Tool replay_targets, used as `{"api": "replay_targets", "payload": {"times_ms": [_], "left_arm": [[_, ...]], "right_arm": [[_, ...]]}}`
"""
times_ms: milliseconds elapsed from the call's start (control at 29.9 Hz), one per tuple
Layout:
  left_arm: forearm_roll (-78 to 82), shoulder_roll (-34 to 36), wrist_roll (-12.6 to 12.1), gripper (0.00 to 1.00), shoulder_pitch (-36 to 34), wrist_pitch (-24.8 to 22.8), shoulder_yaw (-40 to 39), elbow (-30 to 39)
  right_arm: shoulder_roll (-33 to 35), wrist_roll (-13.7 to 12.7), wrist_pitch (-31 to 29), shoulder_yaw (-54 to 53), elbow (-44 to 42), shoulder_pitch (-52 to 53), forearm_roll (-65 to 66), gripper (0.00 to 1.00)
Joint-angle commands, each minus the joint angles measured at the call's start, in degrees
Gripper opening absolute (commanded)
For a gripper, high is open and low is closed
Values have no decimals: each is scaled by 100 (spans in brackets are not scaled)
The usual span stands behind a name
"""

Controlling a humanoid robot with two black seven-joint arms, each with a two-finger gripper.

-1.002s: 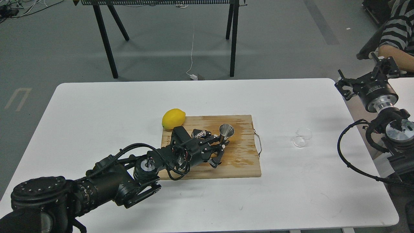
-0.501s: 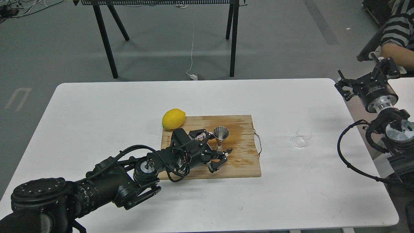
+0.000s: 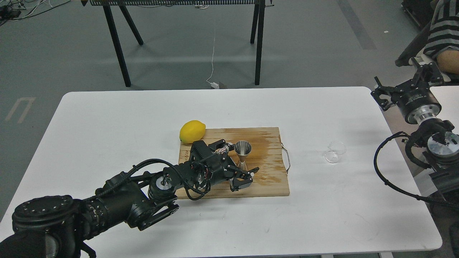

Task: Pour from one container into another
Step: 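Lower the jigger upright onto the board and open the left gripper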

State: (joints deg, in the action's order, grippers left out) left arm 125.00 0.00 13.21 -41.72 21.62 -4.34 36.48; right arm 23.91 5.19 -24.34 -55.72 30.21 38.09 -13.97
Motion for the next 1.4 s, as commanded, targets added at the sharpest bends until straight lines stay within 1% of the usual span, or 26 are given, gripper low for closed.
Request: {"api": "replay_targets", "payload": {"times_ms": [0,67,368,768,969,1270,1370], "left_arm": [[0,0,41,99,-3,8,-40,0],[0,0,85,99,-3,17,-49,8],[0,0,85,99,50,17,-67,395],[0,0,76,99,59,9,-163,290],[0,0,85,99,33,17,-181,53],[0,123,94,99,15,17,-190,114],[0,220,111,99,32,105,-199,149]], "right_arm": [[0,0,0,0,3,-3,0,100],[0,0,0,0,3,-3,0,100],[0,0,0,0,3,-12,0,100],[-9,0,0,0,3,-21,0,100],[-1,0,0,0,3,-21,0,100],[-9,0,-9,0,3,-21,0,100],[0,0,-9,0,3,-21,0,100]]}}
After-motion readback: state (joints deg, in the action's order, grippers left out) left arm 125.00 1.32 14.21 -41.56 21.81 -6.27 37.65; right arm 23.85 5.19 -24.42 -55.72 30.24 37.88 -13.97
